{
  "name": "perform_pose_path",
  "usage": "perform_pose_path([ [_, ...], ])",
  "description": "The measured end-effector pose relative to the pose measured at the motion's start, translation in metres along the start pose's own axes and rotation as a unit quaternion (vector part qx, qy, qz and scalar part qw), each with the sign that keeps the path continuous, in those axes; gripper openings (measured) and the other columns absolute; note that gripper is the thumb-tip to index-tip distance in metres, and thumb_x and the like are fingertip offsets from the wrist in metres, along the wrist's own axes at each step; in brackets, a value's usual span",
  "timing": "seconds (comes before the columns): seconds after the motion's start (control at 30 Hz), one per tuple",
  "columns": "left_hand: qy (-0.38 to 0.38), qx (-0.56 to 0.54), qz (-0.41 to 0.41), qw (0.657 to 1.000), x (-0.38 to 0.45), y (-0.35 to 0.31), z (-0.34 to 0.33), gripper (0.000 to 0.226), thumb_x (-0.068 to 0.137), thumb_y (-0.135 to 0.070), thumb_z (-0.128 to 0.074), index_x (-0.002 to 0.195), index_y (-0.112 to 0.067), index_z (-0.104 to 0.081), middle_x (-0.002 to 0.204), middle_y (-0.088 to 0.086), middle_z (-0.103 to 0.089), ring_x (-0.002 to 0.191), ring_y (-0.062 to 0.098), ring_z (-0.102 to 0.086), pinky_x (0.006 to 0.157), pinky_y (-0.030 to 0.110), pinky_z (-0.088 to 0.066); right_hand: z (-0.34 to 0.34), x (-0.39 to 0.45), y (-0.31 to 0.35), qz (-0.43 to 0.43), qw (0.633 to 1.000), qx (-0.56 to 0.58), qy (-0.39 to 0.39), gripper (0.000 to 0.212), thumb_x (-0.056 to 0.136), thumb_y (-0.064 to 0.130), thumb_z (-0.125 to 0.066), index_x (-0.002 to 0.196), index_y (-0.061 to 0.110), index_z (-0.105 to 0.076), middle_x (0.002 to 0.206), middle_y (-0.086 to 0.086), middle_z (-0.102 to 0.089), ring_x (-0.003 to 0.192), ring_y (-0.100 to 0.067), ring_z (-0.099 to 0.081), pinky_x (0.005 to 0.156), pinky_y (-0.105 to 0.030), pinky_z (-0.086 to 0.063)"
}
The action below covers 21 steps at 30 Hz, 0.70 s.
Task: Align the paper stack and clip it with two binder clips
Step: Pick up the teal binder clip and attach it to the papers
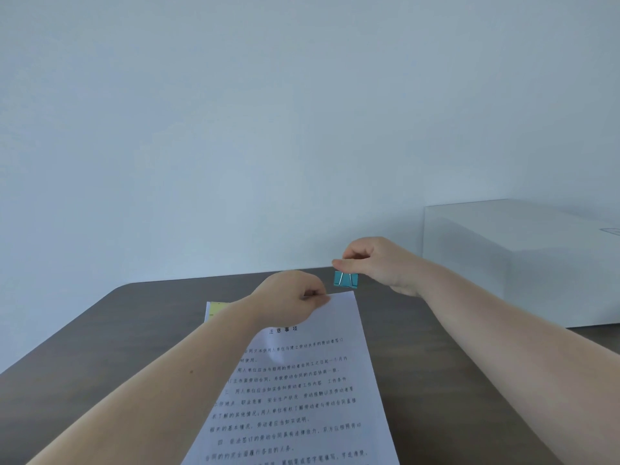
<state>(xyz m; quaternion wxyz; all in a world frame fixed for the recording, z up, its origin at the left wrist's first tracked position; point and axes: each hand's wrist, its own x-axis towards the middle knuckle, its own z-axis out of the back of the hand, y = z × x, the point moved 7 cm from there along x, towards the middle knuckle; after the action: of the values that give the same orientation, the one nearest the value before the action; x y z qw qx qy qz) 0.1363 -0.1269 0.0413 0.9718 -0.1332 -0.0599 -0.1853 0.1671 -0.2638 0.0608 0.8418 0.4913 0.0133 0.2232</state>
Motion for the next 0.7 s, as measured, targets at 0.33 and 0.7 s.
perform_pose_path([
  [0.33,0.002,0.015,-0.025,1.0,-0.001,0.003,-0.004,0.03,0.096,-0.035,-0.048,0.081,-0.012,-0.061,0.057,-0.006,-0.043,0.05,0.01,-0.042,0.063,0.029,-0.042,-0.018,0.006,-0.003,0.013,0.998,-0.012,0.062,0.022,0.083,0.03,-0.071,0.071,0.013,-0.064,0.071,0.001,-0.055,0.077,-0.016,-0.047,0.075,-0.029,-0.035],
  [0.7,0.01,0.015,-0.027,0.999,-0.004,0.003,0.0,0.031,0.097,-0.031,-0.046,0.087,-0.007,-0.062,0.06,-0.005,-0.043,0.054,0.013,-0.039,0.063,0.028,-0.039,-0.019,0.011,-0.001,0.033,0.998,-0.013,0.053,0.024,0.083,0.029,-0.072,0.069,0.011,-0.062,0.065,0.002,-0.049,0.073,-0.018,-0.041,0.07,-0.031,-0.03],
])
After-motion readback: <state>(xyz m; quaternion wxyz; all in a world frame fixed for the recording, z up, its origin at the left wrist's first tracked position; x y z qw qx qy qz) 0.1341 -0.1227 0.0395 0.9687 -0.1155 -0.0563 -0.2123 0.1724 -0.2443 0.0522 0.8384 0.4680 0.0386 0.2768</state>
